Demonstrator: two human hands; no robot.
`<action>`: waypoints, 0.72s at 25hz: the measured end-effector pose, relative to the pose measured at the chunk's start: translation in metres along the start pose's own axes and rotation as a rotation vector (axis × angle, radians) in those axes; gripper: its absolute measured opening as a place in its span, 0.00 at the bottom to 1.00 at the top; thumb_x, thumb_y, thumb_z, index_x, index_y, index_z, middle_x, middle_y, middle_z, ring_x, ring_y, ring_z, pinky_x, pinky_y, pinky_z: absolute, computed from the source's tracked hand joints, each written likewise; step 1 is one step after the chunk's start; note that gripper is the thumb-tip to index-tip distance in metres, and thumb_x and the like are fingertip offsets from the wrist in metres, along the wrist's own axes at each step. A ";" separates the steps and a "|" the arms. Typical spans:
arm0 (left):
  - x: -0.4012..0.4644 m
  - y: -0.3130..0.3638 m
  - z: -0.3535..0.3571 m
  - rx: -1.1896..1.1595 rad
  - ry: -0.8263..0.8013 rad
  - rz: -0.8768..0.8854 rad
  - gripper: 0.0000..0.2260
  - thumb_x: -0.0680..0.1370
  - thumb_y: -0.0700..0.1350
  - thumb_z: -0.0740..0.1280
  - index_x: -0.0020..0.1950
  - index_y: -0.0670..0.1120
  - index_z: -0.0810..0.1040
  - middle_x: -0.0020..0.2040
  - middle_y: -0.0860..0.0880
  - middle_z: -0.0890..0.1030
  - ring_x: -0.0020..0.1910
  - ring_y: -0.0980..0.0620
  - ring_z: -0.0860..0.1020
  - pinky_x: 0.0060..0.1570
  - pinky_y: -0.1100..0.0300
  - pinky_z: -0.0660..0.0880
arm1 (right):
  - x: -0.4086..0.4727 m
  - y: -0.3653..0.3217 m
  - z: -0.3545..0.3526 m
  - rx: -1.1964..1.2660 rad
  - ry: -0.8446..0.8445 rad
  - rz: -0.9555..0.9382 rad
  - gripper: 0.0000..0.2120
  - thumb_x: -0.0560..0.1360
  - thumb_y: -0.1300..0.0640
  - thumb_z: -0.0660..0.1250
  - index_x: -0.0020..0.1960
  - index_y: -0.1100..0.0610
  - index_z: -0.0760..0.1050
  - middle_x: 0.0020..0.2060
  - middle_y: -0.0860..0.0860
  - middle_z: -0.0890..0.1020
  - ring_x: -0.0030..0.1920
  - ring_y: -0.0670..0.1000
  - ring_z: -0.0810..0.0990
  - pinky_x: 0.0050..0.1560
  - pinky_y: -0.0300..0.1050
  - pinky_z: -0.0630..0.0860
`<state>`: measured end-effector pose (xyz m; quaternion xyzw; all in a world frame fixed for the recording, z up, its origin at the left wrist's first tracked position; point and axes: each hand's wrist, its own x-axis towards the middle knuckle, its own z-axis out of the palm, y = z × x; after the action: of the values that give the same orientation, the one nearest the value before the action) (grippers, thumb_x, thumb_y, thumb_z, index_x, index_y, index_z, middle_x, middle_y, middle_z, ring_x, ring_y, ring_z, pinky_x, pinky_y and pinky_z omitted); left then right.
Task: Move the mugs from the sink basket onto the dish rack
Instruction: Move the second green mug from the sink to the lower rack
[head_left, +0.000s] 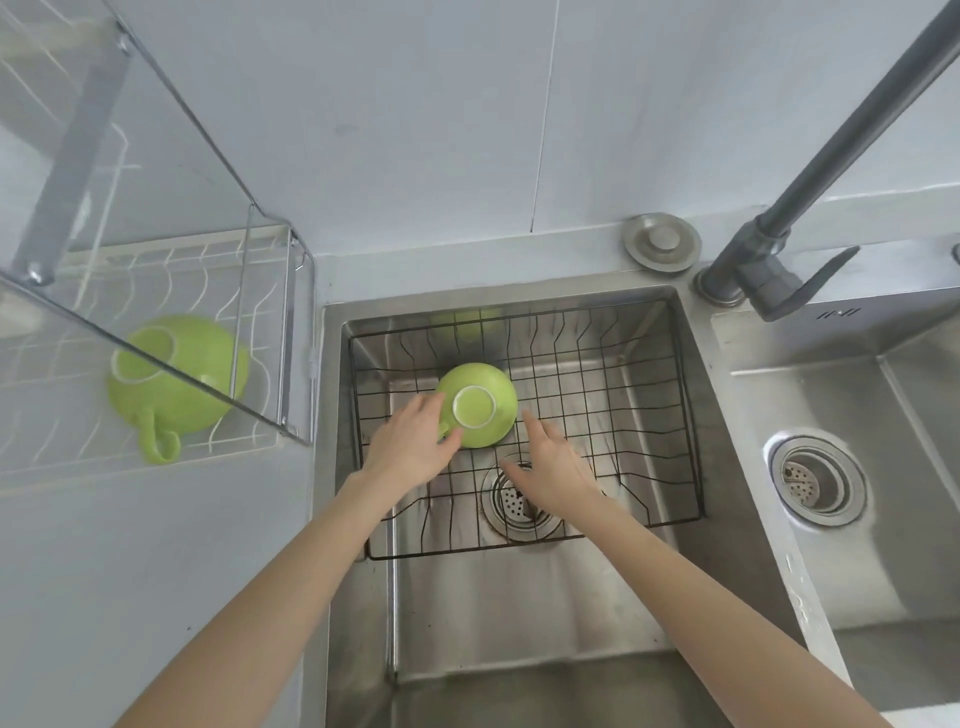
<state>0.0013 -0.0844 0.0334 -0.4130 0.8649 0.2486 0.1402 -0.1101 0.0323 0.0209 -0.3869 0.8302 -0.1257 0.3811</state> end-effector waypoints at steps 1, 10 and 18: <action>0.009 -0.001 0.002 -0.029 0.002 -0.018 0.25 0.78 0.52 0.58 0.73 0.45 0.57 0.71 0.44 0.65 0.68 0.42 0.67 0.61 0.46 0.70 | 0.008 0.001 0.002 0.043 -0.008 0.022 0.31 0.76 0.50 0.61 0.74 0.56 0.52 0.68 0.59 0.67 0.65 0.60 0.70 0.58 0.53 0.71; 0.063 -0.013 0.029 -0.309 0.017 -0.115 0.28 0.75 0.51 0.64 0.71 0.42 0.60 0.70 0.41 0.66 0.68 0.43 0.67 0.66 0.49 0.66 | 0.060 0.002 0.029 0.386 0.015 0.215 0.28 0.76 0.47 0.59 0.70 0.59 0.56 0.58 0.62 0.77 0.59 0.62 0.75 0.54 0.50 0.71; 0.062 -0.015 0.032 -0.462 0.089 -0.105 0.26 0.73 0.46 0.69 0.67 0.41 0.65 0.67 0.43 0.70 0.65 0.46 0.69 0.63 0.55 0.66 | 0.065 0.001 0.032 0.596 0.056 0.279 0.29 0.75 0.50 0.62 0.72 0.59 0.55 0.60 0.61 0.77 0.60 0.60 0.75 0.58 0.49 0.71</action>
<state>-0.0244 -0.1150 -0.0262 -0.4893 0.7676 0.4137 0.0164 -0.1139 -0.0119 -0.0365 -0.1372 0.8120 -0.3204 0.4681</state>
